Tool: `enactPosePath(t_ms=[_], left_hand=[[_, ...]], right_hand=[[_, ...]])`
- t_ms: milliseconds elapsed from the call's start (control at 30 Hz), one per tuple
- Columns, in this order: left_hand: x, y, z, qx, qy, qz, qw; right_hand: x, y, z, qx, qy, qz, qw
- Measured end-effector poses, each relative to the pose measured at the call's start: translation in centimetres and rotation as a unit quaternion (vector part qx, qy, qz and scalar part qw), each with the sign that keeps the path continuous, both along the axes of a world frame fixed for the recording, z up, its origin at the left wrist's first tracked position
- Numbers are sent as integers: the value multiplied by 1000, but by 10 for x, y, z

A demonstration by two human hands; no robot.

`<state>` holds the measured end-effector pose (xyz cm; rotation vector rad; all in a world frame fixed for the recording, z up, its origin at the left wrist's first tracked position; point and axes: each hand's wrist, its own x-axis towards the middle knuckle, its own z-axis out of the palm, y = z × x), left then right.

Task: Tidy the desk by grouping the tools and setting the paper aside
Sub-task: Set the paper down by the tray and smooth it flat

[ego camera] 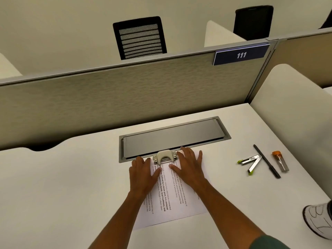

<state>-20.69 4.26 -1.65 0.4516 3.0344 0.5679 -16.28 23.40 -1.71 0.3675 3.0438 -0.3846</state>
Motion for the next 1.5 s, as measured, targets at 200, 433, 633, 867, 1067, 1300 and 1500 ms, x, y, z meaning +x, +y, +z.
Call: enactPosePath(t_ms=[200,433,633,867,1067,1300,1500], left_hand=[[-5,2,-5,-11,1,-4,1000],[-7,1,-2,4,11,-10,1000],[-5,4,-1,1,17,-4,1000],[4,4,-2,-2,39,2,999],[22,-2,-4,-9,28,1,1000],[50,-9,-9,-2,24,12,1000],[89,-31,-13,-27,70,11,997]], right_hand=[[-6,5,-3,4,-5,3,1000],[-8,5,-4,17,-6,-1,1000],[-9,4,-2,36,-17,-6,999],[-1,-2,-3,32,-13,-28,999],[14,-6,-9,12,1,-41,999],[38,-19,-15,4,35,-60,998],[71,-34,-15,-50,-12,-56,997]])
